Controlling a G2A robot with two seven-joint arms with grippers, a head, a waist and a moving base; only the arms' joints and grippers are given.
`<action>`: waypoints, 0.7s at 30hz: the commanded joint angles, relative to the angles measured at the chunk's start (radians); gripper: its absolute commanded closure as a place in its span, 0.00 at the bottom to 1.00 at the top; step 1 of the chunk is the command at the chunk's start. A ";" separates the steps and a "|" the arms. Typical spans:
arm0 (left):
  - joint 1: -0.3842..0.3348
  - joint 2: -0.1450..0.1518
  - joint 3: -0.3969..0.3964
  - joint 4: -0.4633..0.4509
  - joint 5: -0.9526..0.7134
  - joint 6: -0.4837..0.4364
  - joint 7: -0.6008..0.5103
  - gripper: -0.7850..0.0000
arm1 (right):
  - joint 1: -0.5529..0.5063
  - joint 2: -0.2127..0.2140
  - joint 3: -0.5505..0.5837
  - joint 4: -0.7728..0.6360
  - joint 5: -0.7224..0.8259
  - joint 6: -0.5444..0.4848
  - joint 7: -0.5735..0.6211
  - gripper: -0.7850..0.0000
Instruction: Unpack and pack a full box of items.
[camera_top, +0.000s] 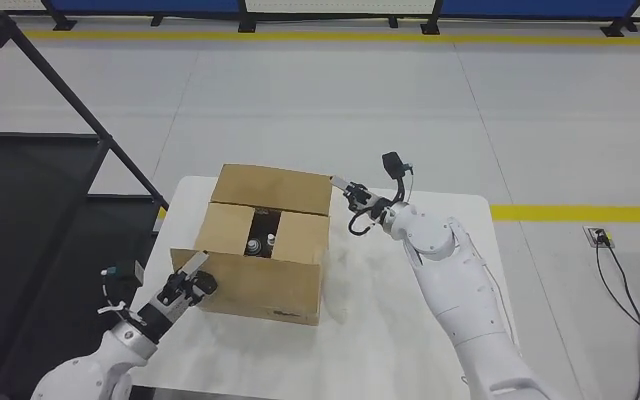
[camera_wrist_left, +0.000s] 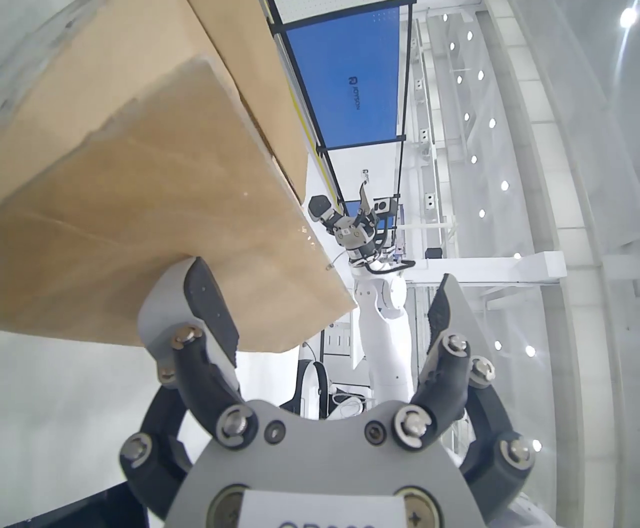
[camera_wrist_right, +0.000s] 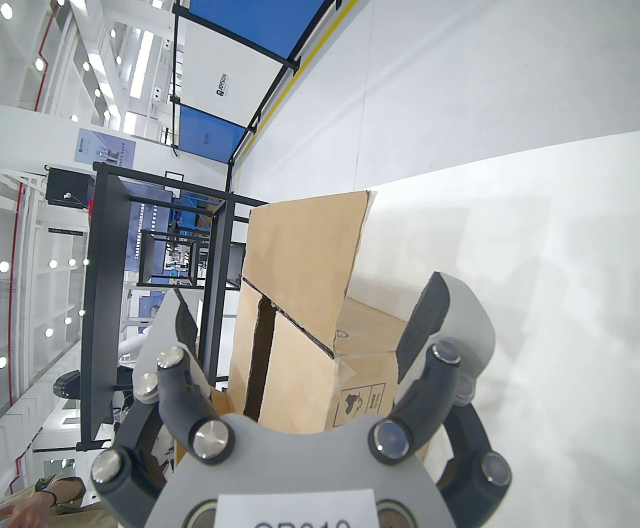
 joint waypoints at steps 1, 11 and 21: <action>-0.015 -0.002 0.021 0.001 0.003 0.011 0.015 0.00 | 0.000 0.000 0.000 0.000 0.000 0.000 0.000 0.00; -0.057 -0.010 0.045 0.010 -0.022 0.040 0.105 0.00 | -0.005 0.004 0.013 0.033 0.057 0.002 -0.021 0.00; -0.135 -0.024 0.148 0.041 0.010 0.139 0.234 0.00 | 0.096 -0.026 -0.046 0.254 0.108 -0.122 -0.140 0.00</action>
